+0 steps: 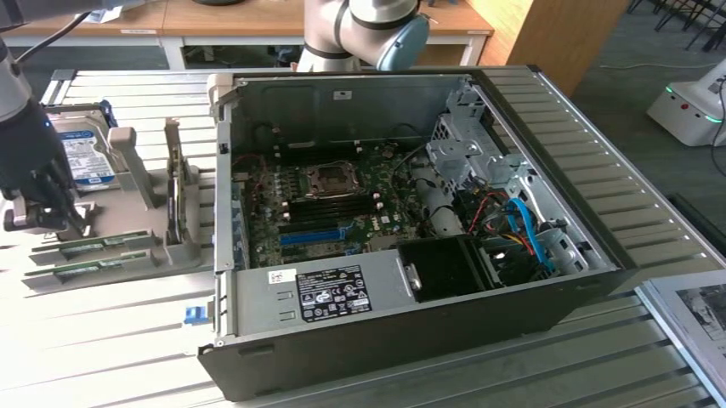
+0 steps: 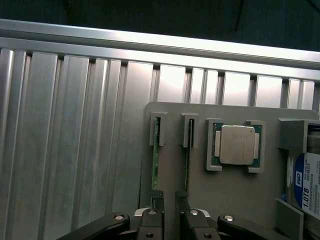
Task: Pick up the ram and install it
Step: 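Pick up the ram and move it above insertion slot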
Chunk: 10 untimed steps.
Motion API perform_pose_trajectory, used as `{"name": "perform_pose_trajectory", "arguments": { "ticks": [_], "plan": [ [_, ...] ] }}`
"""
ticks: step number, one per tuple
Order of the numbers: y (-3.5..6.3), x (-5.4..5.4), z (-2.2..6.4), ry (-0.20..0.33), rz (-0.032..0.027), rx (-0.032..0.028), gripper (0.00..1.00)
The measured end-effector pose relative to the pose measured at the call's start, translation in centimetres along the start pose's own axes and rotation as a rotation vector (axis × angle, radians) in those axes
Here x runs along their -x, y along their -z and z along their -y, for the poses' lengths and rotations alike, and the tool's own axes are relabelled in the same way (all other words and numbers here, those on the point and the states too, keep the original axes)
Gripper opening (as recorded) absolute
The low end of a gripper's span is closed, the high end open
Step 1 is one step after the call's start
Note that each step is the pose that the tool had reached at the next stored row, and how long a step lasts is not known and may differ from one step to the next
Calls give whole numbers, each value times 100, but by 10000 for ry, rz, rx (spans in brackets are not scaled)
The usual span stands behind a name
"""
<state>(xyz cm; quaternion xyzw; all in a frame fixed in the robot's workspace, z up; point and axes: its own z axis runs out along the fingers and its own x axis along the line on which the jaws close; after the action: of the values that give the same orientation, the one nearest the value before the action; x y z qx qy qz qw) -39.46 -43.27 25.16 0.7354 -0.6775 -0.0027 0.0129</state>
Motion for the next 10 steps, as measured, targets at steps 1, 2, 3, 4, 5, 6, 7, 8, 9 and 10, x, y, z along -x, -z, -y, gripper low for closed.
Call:
{"name": "perform_pose_trajectory", "arguments": {
  "ticks": [1, 2, 3, 4, 5, 6, 7, 8, 9, 10],
  "plan": [
    [0, -6, -1, 0, -2, 0, 24],
    [-1, -12, -1, 0, -3, -1, 24],
    [0, -19, -1, 0, -5, 0, 24],
    [0, -25, -2, 0, -7, 1, 24],
    [0, -31, -2, 0, -8, 1, 24],
    [0, -37, -3, 0, -10, 2, 24],
    [0, -43, -3, 0, -12, 1, 24],
    [0, -50, -4, 0, -14, 2, 24],
    [-1, -56, -4, 0, -15, 1, 24],
    [-1, -62, -5, 0, -16, 1, 24]
  ]
}}
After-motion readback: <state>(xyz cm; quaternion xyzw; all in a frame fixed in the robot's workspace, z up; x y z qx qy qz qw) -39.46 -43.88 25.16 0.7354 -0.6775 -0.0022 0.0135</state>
